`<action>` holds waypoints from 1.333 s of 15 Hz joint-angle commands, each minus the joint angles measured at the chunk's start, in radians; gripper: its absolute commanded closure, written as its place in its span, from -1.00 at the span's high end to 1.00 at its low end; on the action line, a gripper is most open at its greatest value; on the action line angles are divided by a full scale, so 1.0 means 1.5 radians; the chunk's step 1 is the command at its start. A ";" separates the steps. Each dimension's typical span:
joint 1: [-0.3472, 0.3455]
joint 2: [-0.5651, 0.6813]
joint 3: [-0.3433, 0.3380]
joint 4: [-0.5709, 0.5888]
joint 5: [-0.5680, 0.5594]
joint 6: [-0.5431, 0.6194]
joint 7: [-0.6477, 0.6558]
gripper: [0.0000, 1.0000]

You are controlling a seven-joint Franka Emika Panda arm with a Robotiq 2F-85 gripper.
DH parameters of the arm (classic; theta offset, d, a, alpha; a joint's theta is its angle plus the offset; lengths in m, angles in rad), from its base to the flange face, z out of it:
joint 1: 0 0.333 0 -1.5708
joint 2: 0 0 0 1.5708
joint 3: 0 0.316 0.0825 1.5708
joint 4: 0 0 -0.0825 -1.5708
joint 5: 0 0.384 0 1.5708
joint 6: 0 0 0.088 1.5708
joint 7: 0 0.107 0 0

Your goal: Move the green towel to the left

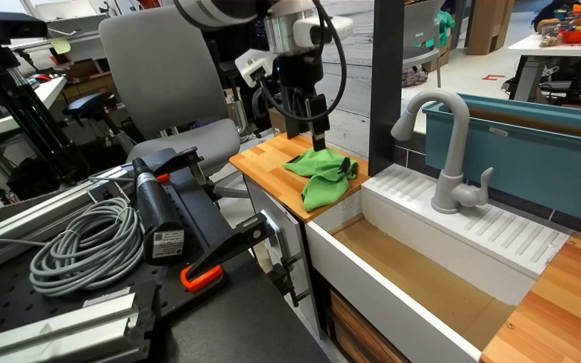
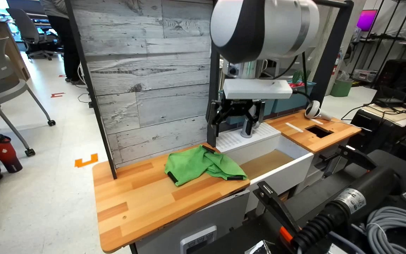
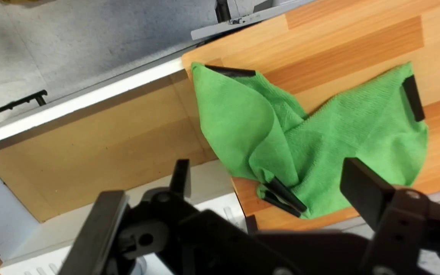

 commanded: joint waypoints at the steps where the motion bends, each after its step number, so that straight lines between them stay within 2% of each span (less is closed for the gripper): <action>1: 0.026 0.081 -0.023 0.084 -0.011 -0.038 0.051 1.00; 9: 0.002 0.216 0.009 0.249 0.009 -0.098 0.045 1.00; 13: 0.019 0.277 0.000 0.314 0.003 -0.104 0.064 1.00; 20: 0.029 0.365 0.015 0.396 0.002 -0.110 0.059 1.00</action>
